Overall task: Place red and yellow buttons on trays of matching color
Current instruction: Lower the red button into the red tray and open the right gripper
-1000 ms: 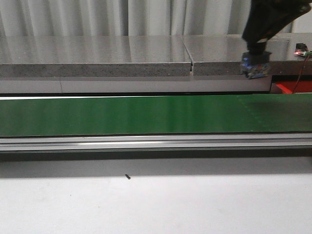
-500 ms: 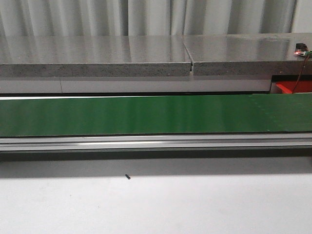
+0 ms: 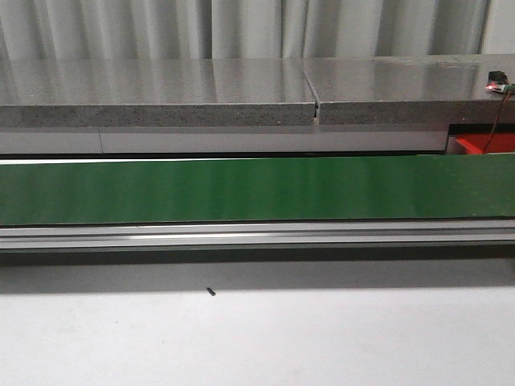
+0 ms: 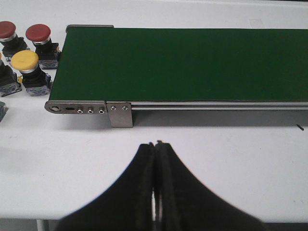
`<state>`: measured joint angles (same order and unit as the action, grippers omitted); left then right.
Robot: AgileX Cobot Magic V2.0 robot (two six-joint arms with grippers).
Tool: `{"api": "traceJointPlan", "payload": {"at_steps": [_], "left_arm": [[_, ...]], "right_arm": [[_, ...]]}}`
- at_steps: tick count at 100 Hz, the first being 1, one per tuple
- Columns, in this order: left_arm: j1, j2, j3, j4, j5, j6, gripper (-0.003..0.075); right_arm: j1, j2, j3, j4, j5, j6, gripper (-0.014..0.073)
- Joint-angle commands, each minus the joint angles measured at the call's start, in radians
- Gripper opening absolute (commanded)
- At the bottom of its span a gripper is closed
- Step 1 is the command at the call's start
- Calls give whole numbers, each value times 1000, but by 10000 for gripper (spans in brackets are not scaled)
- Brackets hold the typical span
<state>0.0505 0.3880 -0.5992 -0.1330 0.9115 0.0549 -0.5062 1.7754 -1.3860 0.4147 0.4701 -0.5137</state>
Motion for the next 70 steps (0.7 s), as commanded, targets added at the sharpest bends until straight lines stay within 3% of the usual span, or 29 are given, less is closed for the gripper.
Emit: {"api": "traceJointPlan", "payload": {"at_steps": [1,18,45,60,70], "left_arm": [[-8,6,-26,-16,-60,-1,-20],[-8,6,-26,-16,-60,-1,-20],[-8,6,-26,-16,-60,-1,-20],[-8,6,-26,-16,-60,-1,-20],[-8,6,-26,-16,-60,-1,-20]], "right_arm": [[-17,-7,-25,76,-106,0,68],[-34,66,-25,166,-151,0,68],[-34,146,-25,173,-210,-3,90],[-34,159,-25,173,-214,-4,226],[-34,159,-30,173,-216,-4,414]]}}
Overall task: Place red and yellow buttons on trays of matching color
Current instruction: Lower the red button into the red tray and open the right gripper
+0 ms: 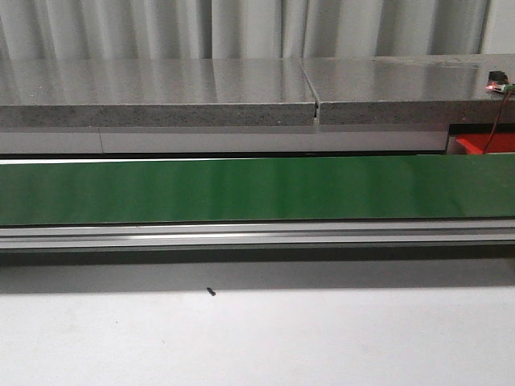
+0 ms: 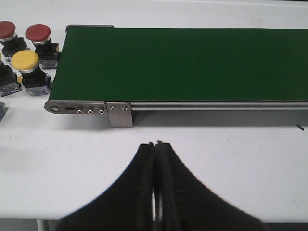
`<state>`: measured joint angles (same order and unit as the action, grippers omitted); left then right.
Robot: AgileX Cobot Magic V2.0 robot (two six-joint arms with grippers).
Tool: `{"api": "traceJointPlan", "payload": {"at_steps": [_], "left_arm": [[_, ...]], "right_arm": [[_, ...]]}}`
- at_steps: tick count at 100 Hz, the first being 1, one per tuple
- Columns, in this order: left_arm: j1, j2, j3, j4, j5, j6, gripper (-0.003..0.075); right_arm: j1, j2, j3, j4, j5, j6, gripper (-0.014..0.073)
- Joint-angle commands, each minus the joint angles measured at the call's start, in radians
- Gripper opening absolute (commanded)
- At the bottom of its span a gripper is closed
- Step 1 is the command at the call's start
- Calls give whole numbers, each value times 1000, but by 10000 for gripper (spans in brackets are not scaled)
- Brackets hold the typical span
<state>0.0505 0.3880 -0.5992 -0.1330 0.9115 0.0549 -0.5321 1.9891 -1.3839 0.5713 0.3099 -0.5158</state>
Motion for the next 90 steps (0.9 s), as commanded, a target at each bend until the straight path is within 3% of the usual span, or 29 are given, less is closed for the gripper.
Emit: {"api": "traceJointPlan", "payload": {"at_steps": [1,9,13,46,69,90], "left_arm": [[-8,6,-26,-16,-60,-1,-20],[-8,6,-26,-16,-60,-1,-20],[-8,6,-26,-16,-60,-1,-20],[-8,6,-26,-16,-60,-1,-20],[-8,6,-26,-16,-60,-1,-20],[-8,6,-26,-16,-60,-1,-20]], "right_arm": [[-8,-56,-32,16,-55,-2,440],[-8,-65,-33,17,-38,-2,545],[-8,-69,-33,18,-24,-2,559],[-8,-157,-30,17,25,-14,416],[9,-254,-20,19,105,-82,414],[42,-400,125,26,32,-82,414]]}}
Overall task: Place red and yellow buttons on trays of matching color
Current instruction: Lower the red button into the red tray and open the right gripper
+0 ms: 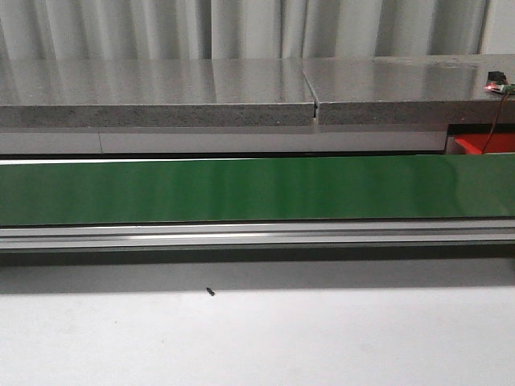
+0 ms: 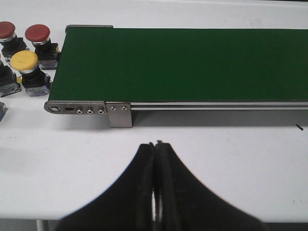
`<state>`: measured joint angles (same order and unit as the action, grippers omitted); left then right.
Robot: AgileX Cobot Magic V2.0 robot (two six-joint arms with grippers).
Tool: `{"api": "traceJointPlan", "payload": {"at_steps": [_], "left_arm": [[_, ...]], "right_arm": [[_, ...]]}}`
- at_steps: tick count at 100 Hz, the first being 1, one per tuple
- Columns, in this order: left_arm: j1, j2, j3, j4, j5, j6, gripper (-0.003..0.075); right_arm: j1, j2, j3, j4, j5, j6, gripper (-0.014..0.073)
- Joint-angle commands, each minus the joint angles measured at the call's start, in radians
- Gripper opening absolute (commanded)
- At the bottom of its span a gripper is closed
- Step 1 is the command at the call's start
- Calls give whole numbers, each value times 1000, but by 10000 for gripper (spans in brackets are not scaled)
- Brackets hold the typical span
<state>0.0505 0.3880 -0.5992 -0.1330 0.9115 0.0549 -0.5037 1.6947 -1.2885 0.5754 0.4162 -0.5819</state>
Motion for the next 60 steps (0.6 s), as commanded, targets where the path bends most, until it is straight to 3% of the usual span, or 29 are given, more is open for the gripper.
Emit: {"api": "traceJointPlan", "payload": {"at_steps": [1,20,46,60], "left_arm": [[-8,6,-26,-16,-60,-1,-20],[-8,6,-26,-16,-60,-1,-20],[-8,6,-26,-16,-60,-1,-20],[-8,6,-26,-16,-60,-1,-20]], "right_arm": [[17,-116,42,21,-82,-16,414],[85,-249,194,21,-155,-56,414],[220,-425,309,21,-151,-56,404],[270,-524,364,21,-143,-56,246]]}}
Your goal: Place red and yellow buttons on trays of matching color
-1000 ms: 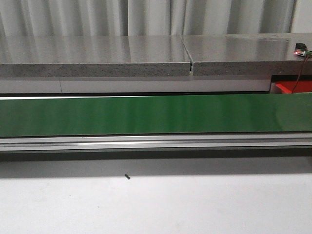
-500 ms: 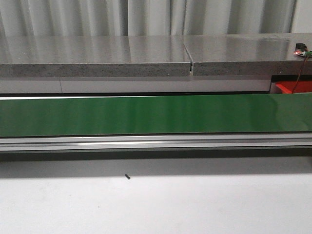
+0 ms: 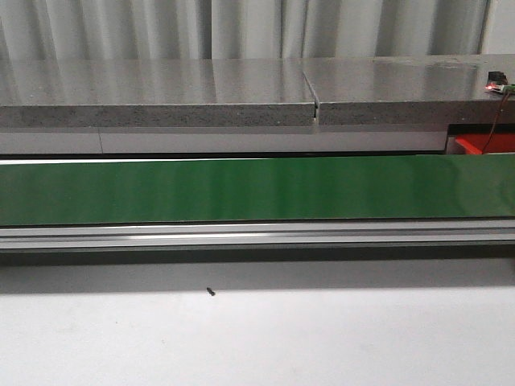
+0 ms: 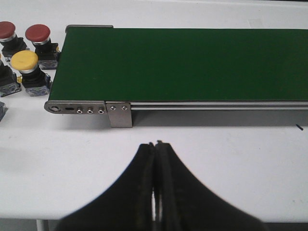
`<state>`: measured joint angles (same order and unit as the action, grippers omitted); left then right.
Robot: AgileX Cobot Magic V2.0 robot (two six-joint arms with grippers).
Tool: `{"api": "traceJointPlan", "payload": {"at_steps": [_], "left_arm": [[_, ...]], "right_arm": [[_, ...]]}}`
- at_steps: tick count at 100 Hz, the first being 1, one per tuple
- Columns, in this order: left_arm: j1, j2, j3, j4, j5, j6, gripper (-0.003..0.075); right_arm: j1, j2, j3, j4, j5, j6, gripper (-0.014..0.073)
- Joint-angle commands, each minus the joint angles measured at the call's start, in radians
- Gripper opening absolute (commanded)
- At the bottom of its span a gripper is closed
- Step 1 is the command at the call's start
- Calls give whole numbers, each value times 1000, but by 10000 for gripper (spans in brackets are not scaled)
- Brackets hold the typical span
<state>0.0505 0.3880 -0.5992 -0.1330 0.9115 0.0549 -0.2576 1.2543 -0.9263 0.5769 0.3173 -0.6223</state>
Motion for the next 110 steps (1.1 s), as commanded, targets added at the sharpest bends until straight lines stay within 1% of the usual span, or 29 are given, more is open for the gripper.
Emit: {"api": "traceJointPlan", "payload": {"at_steps": [1,10,19,45,57,71,90,110], "left_arm": [[-8,6,-26,-16,-60,-1,-20],[-8,6,-26,-16,-60,-1,-20],[-8,6,-26,-16,-60,-1,-20],[-8,6,-26,-16,-60,-1,-20],[-8,6,-26,-16,-60,-1,-20],[-10,6,-26,-16,-117,-1,-20],[-15,6,-26,-16,-119,-1,-20],[-15,6,-26,-16,-119,-1,-20]], "right_arm": [[25,-93,4,20,-43,-16,227],[43,-154,32,20,-34,-16,117],[53,-205,60,21,-17,-15,45],[87,-345,178,29,23,-15,-60],[101,-415,250,52,26,-14,-64],[102,-509,335,64,30,-14,-64],[102,-654,441,66,32,-14,-64],[102,-794,511,67,38,-14,-64]]}}
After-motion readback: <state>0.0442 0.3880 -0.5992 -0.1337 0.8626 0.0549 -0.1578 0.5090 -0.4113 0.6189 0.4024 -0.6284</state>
